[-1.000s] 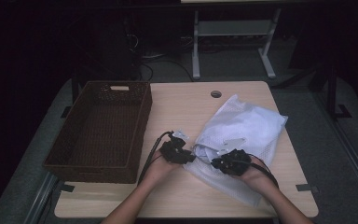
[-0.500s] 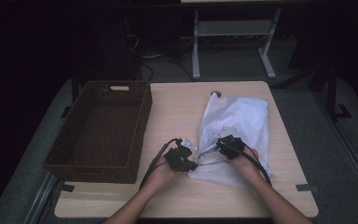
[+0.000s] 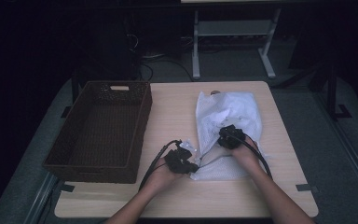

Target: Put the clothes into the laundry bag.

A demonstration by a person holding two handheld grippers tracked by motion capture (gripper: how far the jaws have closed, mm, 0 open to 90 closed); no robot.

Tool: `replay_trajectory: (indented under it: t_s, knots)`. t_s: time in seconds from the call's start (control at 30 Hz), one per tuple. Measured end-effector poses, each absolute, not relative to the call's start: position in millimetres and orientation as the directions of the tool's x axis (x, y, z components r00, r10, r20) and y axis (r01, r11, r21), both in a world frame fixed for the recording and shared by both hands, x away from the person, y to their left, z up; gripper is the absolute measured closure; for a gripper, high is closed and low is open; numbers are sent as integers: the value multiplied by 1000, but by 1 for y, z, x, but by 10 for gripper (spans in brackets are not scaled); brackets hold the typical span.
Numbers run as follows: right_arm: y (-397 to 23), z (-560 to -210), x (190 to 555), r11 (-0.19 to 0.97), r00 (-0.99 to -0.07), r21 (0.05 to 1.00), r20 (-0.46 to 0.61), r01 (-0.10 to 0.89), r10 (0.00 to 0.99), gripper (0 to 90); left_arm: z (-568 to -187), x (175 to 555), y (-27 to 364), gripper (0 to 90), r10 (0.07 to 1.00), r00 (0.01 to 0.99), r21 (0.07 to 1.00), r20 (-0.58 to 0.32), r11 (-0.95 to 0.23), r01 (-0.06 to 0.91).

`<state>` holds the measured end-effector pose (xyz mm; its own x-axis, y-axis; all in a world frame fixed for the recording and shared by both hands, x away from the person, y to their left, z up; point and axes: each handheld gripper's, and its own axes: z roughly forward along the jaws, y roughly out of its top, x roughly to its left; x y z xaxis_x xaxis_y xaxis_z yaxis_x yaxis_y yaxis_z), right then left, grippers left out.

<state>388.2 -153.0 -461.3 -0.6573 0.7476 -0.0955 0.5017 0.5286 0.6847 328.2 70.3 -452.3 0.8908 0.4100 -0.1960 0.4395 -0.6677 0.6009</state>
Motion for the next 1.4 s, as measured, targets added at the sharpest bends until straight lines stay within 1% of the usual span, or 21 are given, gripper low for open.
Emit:
replay_trajectory:
  t_s: [0.13, 0.2, 0.3, 0.4, 0.53, 0.57, 0.6, 0.63, 0.67, 0.7, 0.77, 0.8, 0.93, 1.03, 1.1, 1.17, 1.23, 1.27, 1.3, 1.33, 1.4]
  knots:
    - [-171, -443, 360, 533, -729, 695, -18, 483, 684, 682, -440, 330, 75, 748, 422, 888, 634, -184, -639, 435]
    - [-183, -434, 347, 524, -741, 705, 5, 478, 671, 660, -433, 331, 78, 720, 439, 880, 656, -181, -613, 440]
    - [-205, -422, 333, 499, -739, 735, 5, 459, 673, 636, -425, 336, 77, 674, 447, 879, 670, -166, -602, 433]
    - [-227, -416, 326, 492, -704, 749, -49, 443, 708, 590, -421, 340, 70, 604, 449, 882, 682, -143, -601, 417]
    - [-246, -416, 331, 496, -672, 745, -88, 446, 736, 564, -422, 345, 55, 591, 450, 885, 683, -117, -611, 401]
    - [-246, -418, 334, 504, -671, 739, -94, 448, 735, 566, -422, 346, 51, 591, 451, 886, 681, -109, -616, 397]
    - [-246, -420, 337, 508, -677, 736, -92, 448, 730, 588, -423, 347, 48, 592, 450, 887, 682, -102, -618, 391]
    - [-245, -422, 339, 515, -686, 732, -91, 445, 722, 616, -423, 348, 45, 605, 450, 889, 682, -88, -623, 383]
    - [-243, -424, 342, 527, -696, 723, -90, 446, 712, 668, -423, 349, 41, 641, 452, 890, 676, -65, -636, 373]
    - [-241, -426, 344, 542, -704, 711, -93, 448, 704, 736, -423, 350, 39, 685, 451, 891, 670, -45, -648, 362]
    - [-240, -427, 344, 561, -714, 704, -109, 436, 691, 864, -423, 353, 37, 837, 452, 891, 667, -41, -652, 361]
    - [-240, -425, 342, 561, -723, 709, -106, 427, 683, 885, -423, 353, 38, 898, 451, 891, 666, -44, -652, 362]
    - [-245, -415, 324, 591, -766, 714, -121, 375, 631, 888, -424, 351, 44, 900, 454, 890, 634, -36, -678, 371]
    - [-249, -421, 316, 615, -794, 697, -108, 368, 598, 892, -426, 351, 49, 900, 460, 887, 633, -52, -672, 385]
    - [-248, -430, 316, 638, -811, 671, -93, 377, 577, 891, -425, 352, 50, 899, 455, 888, 660, -66, -648, 381]
    - [-245, -439, 318, 667, -827, 640, -87, 381, 555, 891, -422, 352, 46, 837, 453, 888, 682, -79, -625, 379]
    - [-242, -446, 321, 694, -837, 609, -88, 384, 540, 886, -420, 352, 37, 823, 426, 901, 689, -79, -630, 358]
    - [-242, -448, 322, 708, -846, 598, -90, 377, 526, 864, -420, 352, 32, 803, 410, 908, 688, -86, -635, 352]
    - [-241, -450, 323, 711, -850, 590, -77, 382, 521, 821, -422, 352, 25, 801, 396, 914, 680, -85, -648, 344]
    - [-241, -452, 324, 720, -852, 576, -74, 388, 518, 810, -424, 352, 19, 801, 388, 919, 668, -76, -664, 336]
    - [-242, -454, 323, 731, -858, 553, -52, 401, 510, 748, -432, 353, 10, 818, 383, 921, 635, -66, -696, 335]
